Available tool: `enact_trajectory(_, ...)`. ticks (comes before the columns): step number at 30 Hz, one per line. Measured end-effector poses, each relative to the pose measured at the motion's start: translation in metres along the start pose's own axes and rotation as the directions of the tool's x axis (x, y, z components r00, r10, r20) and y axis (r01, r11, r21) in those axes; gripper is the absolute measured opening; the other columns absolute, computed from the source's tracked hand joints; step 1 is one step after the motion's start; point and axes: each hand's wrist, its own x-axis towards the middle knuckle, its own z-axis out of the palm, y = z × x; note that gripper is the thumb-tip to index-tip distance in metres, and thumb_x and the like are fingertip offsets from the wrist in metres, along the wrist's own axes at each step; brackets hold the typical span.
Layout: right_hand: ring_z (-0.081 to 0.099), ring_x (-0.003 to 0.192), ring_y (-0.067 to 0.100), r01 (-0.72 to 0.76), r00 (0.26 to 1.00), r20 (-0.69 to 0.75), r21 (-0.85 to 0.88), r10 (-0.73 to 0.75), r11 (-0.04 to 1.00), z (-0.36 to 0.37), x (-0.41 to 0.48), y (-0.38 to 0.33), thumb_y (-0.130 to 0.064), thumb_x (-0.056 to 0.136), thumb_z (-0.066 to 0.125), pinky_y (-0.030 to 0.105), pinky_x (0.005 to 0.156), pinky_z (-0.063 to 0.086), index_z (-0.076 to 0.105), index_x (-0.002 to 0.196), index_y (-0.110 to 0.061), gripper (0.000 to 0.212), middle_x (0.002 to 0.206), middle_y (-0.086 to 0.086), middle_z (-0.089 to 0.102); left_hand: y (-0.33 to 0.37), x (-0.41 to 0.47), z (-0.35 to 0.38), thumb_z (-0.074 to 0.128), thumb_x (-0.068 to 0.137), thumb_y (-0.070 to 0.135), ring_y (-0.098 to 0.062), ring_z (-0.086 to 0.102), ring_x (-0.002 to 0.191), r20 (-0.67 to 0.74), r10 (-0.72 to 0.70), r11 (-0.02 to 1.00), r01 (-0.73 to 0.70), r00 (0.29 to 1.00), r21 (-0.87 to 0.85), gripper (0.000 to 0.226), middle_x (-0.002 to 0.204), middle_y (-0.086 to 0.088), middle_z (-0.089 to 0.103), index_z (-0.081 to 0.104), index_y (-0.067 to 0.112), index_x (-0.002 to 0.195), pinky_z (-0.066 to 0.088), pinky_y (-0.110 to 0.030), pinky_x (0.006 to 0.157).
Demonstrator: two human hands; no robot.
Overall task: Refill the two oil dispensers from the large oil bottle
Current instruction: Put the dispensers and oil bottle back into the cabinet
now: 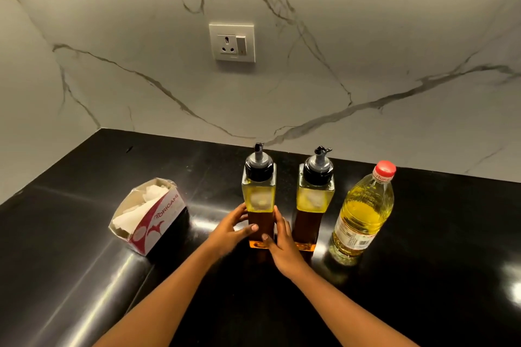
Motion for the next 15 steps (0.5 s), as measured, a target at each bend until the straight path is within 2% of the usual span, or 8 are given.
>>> enact_trajectory(2, 0.021, 0.135, 0.005, 0.034, 0.999, 0.031, -0.017, -0.034, 0.999, 0.0, -0.007, 0.006, -0.019, 0.092, 0.058, -0.004, 0.096, 0.021, 0.01, 0.145, -0.028, 0.072, 0.144, -0.003, 0.023, -0.01, -0.014, 0.001, 0.072, 0.081, 0.032, 0.002, 0.051, 0.123, 0.005, 0.006, 1.0, -0.006, 1.0, -0.029, 0.057, 0.127, 0.018, 0.061, 0.047, 0.037, 0.132, 0.046, -0.013, 0.09)
enact_trajectory(4, 0.032, 0.133, 0.008, 0.035, 0.997, 0.071, 0.025, -0.037, 0.999, -0.001, -0.013, 0.011, -0.019, 0.085, 0.068, 0.014, 0.106, 0.031, 0.026, 0.138, -0.026, 0.068, 0.141, -0.001, 0.034, -0.02, -0.03, 0.005, 0.074, 0.08, 0.026, -0.005, 0.053, 0.124, 0.014, -0.016, 0.994, 0.017, 1.0, -0.103, 0.059, 0.128, 0.011, 0.062, 0.048, 0.031, 0.133, 0.048, -0.021, 0.095)
enact_trajectory(6, 0.043, 0.127, 0.007, 0.034, 0.99, 0.135, 0.071, -0.044, 0.997, -0.005, -0.018, 0.013, -0.02, 0.078, 0.076, 0.026, 0.105, 0.039, 0.038, 0.129, -0.023, 0.064, 0.133, 0.0, 0.048, -0.027, -0.046, 0.013, 0.075, 0.079, 0.023, -0.008, 0.056, 0.121, 0.0, -0.016, 0.989, 0.016, 1.0, -0.15, 0.06, 0.126, 0.005, 0.064, 0.048, 0.025, 0.132, 0.049, -0.024, 0.093)
enact_trajectory(9, 0.051, 0.119, 0.004, 0.036, 0.976, 0.211, 0.056, -0.047, 0.998, -0.011, -0.028, 0.011, -0.023, 0.072, 0.082, 0.026, 0.099, 0.044, 0.045, 0.12, -0.024, 0.061, 0.122, -0.004, 0.057, -0.03, -0.068, 0.023, 0.076, 0.076, 0.026, -0.009, 0.059, 0.118, -0.049, -0.017, 0.981, 0.007, 0.999, -0.192, 0.062, 0.122, 0.001, 0.065, 0.048, 0.022, 0.131, 0.051, -0.022, 0.087)
enact_trajectory(11, 0.054, 0.116, 0.006, 0.036, 0.975, 0.219, 0.055, -0.047, 0.998, -0.013, -0.035, 0.008, -0.02, 0.07, 0.082, 0.023, 0.094, 0.046, 0.048, 0.119, -0.023, 0.059, 0.118, -0.003, 0.06, -0.027, -0.079, 0.027, 0.076, 0.075, 0.023, -0.008, 0.059, 0.117, -0.077, -0.019, 0.976, 0.002, 0.997, -0.219, 0.058, 0.12, 0.001, 0.065, 0.051, 0.027, 0.128, 0.052, -0.023, 0.086)
enact_trajectory(13, 0.057, 0.111, 0.006, 0.024, 0.975, 0.218, 0.065, -0.038, 0.998, -0.015, -0.044, 0.002, -0.018, 0.07, 0.082, 0.022, 0.088, 0.048, 0.051, 0.117, -0.022, 0.057, 0.113, -0.006, 0.061, -0.021, -0.087, 0.03, 0.077, 0.077, 0.017, -0.016, 0.057, 0.12, -0.087, -0.032, 0.966, 0.008, 0.996, -0.259, 0.056, 0.122, -0.002, 0.063, 0.052, 0.027, 0.125, 0.053, -0.03, 0.088)
enact_trajectory(15, 0.057, 0.108, 0.002, 0.028, 0.977, 0.21, 0.05, -0.038, 0.998, -0.018, -0.054, -0.009, -0.021, 0.069, 0.083, 0.023, 0.088, 0.049, 0.052, 0.114, -0.029, 0.056, 0.11, -0.011, 0.061, -0.011, -0.096, 0.033, 0.075, 0.078, 0.014, -0.025, 0.055, 0.123, -0.076, -0.029, 0.949, 0.004, 0.997, -0.314, 0.055, 0.125, -0.006, 0.062, 0.053, 0.026, 0.127, 0.055, -0.035, 0.088)
